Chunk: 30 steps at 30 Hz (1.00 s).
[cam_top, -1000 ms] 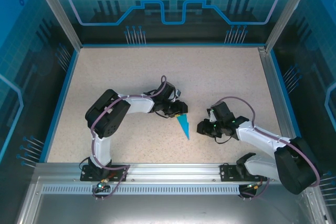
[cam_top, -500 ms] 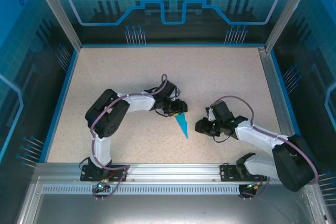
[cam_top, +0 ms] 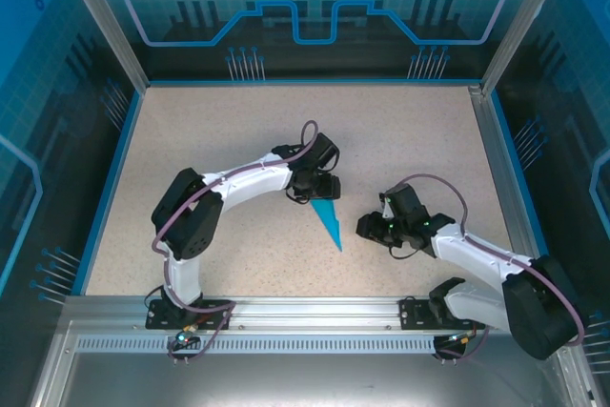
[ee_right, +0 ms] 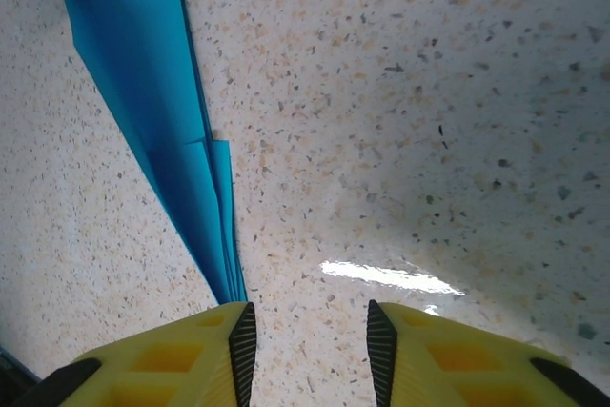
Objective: Fold a paper plane with a square sheet of paper (pick it up from the middle)
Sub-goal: Fold the wing for the fifth time at the center of the table, then move a paper plane to the center of the table.
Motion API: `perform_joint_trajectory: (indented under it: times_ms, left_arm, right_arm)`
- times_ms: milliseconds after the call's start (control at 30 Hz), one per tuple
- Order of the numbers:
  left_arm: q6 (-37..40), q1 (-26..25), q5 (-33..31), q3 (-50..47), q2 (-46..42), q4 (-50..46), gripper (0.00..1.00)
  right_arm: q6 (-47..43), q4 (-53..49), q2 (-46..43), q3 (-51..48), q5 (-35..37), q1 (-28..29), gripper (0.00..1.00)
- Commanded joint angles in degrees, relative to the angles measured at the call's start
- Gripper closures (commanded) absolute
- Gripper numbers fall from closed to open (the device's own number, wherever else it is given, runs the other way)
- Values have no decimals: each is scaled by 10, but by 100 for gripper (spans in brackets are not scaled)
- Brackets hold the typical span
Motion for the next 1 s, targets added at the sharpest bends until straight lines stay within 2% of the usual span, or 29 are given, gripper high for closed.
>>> perform_joint_trajectory:
  times_ms: [0,267,500,633,867,967]
  left_arm:
    - [-24,-19,-76,26,-10,-103,36]
    - [-59,-38,-57,60,29,-103,31]
    - [-70,-38,-47,94,72,-115,30]
    - [-81,-38,-58,97,82,-128,35]
    - [-90,-35,-75,83,77,-141,57]
    - [-87,-34,-78,58,54,-119,60]
  right_arm:
    - [9,4,-8,-17,12,-14,59]
    - [-3,38,-19,-31,-20,-16,49]
    - [-16,27,-23,-26,-31,-17,46]
    - [-16,29,-21,-24,-38,-18,45]
    - [-17,48,1,-13,-61,-16,44]
    - [-19,64,25,-1,-73,-12,44]
